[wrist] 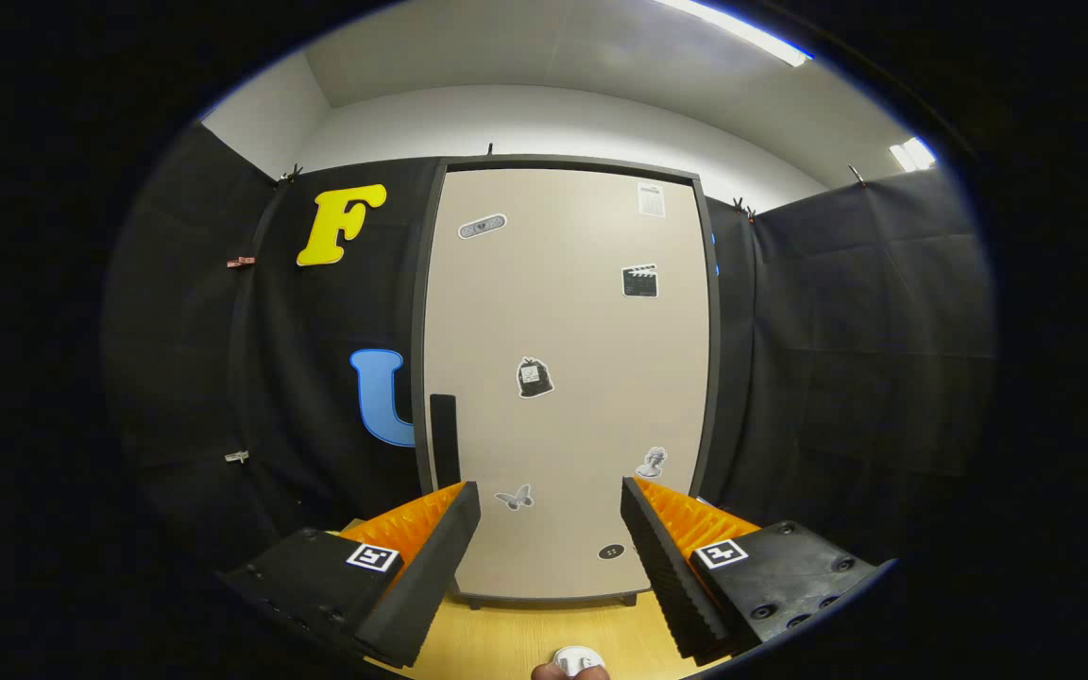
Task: Open the shoe cabinet door, grab the shoes and put them into the shoe cabinet, then close the shoe cabinet door.
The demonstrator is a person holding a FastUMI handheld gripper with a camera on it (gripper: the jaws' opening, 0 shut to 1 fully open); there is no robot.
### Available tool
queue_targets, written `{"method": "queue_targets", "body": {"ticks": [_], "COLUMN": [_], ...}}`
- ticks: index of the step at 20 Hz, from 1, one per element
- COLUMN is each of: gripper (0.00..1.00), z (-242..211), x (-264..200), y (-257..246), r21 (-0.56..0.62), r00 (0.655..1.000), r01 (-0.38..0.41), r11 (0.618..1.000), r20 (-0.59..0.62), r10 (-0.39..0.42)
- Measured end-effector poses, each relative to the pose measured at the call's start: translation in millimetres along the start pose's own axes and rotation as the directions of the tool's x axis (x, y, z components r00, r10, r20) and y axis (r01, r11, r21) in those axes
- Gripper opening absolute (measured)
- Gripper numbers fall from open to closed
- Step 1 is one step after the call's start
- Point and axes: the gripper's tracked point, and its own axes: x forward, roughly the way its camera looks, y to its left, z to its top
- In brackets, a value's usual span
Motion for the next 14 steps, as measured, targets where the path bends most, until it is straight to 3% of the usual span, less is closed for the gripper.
{"method": "queue_targets", "body": {"ticks": [7,14], "gripper": [0.97,0.97], "z": [-3.2,-23.1], "x": [52.9,122.2], "y": [57.4,87.1], "r21": [0.024,0.031], "r00": [0.998,0.998], "r01": [-0.056,-0.055], "r11": [0.998,0.998], "r20": [0.008,-0.01], "r10": [0.056,0.056]}}
